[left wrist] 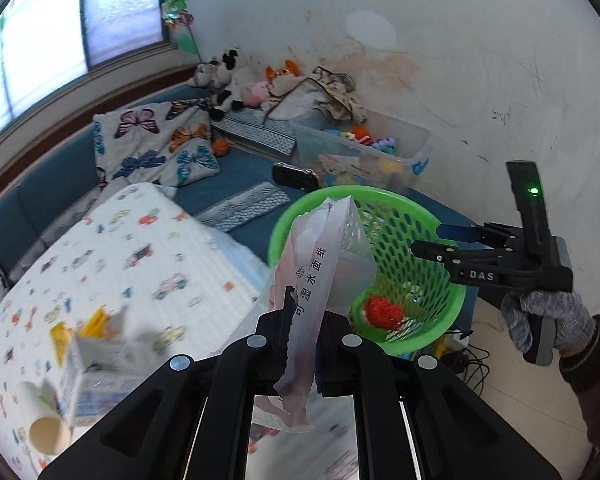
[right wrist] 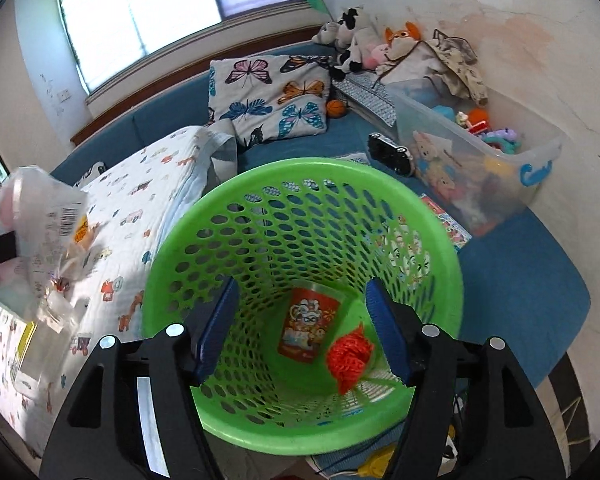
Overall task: Collect trash
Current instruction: 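Lower the pink plastic bag into the green basket and open the left tool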
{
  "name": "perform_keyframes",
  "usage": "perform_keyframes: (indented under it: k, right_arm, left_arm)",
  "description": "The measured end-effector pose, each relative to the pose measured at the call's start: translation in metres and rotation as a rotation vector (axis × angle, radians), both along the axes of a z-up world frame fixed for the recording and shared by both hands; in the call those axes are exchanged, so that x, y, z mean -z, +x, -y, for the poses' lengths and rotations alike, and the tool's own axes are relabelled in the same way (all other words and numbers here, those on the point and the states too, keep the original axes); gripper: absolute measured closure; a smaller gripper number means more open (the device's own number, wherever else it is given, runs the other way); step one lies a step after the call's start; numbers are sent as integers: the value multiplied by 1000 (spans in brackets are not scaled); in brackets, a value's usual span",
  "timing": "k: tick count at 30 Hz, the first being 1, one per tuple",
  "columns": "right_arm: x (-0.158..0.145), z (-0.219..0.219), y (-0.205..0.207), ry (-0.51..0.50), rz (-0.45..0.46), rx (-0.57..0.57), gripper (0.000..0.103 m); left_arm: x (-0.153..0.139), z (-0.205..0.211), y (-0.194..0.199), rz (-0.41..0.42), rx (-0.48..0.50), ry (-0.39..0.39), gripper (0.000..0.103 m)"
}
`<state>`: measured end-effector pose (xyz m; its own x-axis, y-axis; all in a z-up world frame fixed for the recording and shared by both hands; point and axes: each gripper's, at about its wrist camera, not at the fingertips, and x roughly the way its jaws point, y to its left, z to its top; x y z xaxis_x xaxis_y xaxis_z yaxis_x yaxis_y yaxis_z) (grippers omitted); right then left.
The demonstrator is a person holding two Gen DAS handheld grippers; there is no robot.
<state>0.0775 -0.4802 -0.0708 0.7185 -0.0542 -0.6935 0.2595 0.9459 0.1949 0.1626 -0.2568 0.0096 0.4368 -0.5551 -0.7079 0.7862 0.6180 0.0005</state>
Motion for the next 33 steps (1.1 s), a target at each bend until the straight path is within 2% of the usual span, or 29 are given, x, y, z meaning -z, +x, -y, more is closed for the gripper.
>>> perform_keyframes:
  k: [9,24,29,31,33]
  right_arm:
    - [-7,11,-25,4,30,22,33]
    - [-6,18,-45,17,32,39,32]
    - [-6,19,-49,13,32,41,32]
    - [-6,20,-51,14,33,43,32]
    - [-7,19,-54,16,33,45,32]
  left_arm:
    - [26,59,3,-71,46,37,96]
    - [51,118,-7,-131,101,66,95]
    - [56,129,-10,-127,107,80,84]
    - [56,130,-12,-116,104,77,62]
    - [54,128,-12,-99,100,69,52]
